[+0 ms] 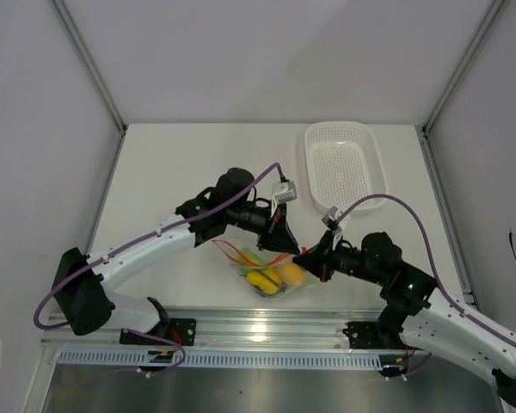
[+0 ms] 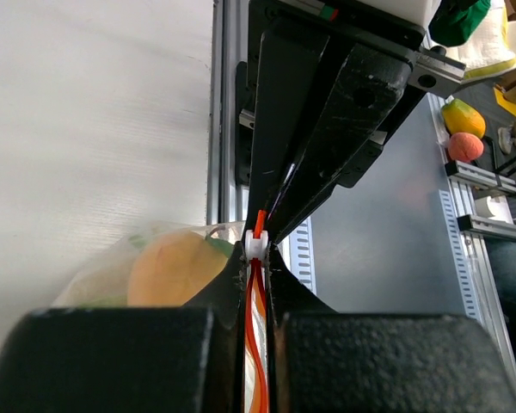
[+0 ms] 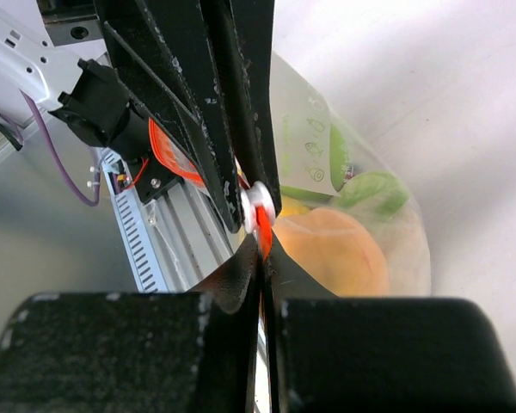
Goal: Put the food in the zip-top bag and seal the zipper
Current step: Zip the zipper food storage bag at the center of the board.
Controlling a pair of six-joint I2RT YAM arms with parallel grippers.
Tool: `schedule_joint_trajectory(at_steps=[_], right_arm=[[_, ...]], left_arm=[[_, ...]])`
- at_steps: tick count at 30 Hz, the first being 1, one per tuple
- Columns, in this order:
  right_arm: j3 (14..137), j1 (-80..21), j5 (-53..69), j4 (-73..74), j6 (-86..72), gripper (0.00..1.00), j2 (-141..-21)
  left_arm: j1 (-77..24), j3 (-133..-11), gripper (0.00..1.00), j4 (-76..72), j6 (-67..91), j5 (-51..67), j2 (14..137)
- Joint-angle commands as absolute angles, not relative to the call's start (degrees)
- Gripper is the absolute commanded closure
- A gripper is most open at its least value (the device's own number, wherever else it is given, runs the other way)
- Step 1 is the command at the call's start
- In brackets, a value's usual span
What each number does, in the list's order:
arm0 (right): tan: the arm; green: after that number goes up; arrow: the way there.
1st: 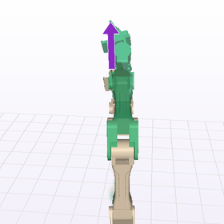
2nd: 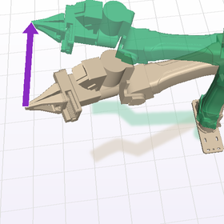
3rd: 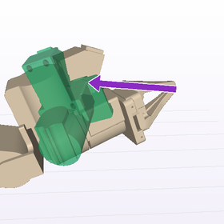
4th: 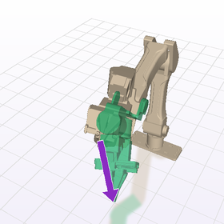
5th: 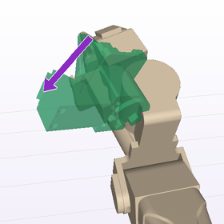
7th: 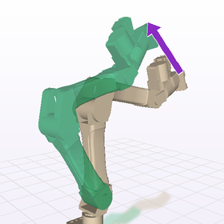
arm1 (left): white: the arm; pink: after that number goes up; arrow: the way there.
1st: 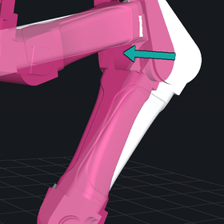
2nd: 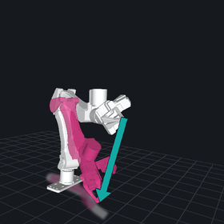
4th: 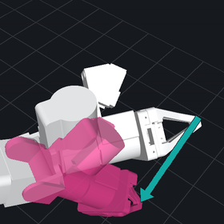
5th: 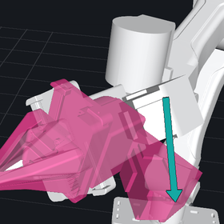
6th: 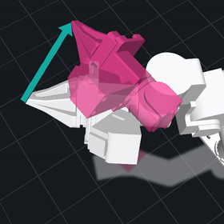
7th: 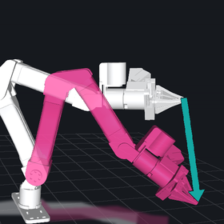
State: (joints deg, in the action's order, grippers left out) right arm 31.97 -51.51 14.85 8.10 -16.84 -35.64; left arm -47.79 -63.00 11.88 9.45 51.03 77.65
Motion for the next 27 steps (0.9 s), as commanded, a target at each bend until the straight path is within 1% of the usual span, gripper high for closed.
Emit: schedule_joint_trajectory(at_steps=[1,11,16,19,20,22,23,24,26,27], right_arm=[[31.82,-51.24,12.31,4.83,-18.28,1.00,-33.05],[30.50,-51.06,5.81,6.24,-20.74,1.00,-28.65],[30.50,-50.98,5.36,5.54,-21.62,1.00,-28.57],[30.93,-50.89,11.66,5.19,-19.78,1.00,-29.70],[31.55,-50.89,16.82,5.79,-18.91,1.00,-31.97],[34.09,-50.89,20.55,7.29,-16.88,1.00,-35.05],[34.97,-50.89,22.22,8.77,-16.27,0.99,-36.63],[35.94,-50.98,24.59,9.49,-15.30,0.95,-39.26],[37.53,-50.89,26.62,10.19,-14.59,0.90,-41.21],[37.79,-50.80,27.41,10.20,-14.42,0.82,-42.26]], left_arm=[[-47.81,-63.02,0.99,13.44,8.70,47.90,75.06],[-47.81,-62.23,0.99,18.01,6.24,47.81,73.65],[-47.81,-61.44,0.99,18.81,6.15,48.52,73.04],[-47.81,-61.35,0.99,18.37,6.06,48.60,72.25],[-47.81,-61.70,0.99,18.54,6.06,48.78,72.42],[-47.81,-63.10,0.99,18.89,5.89,49.39,72.95],[-47.81,-64.41,1.00,19.07,5.98,49.66,73.65],[-47.81,-64.60,1.00,19.07,5.98,49.92,73.91],[-47.90,-65.39,1.00,18.98,6.15,50.36,74.27],[-47.81,-66.09,1.00,18.98,6.15,50.36,74.62]])
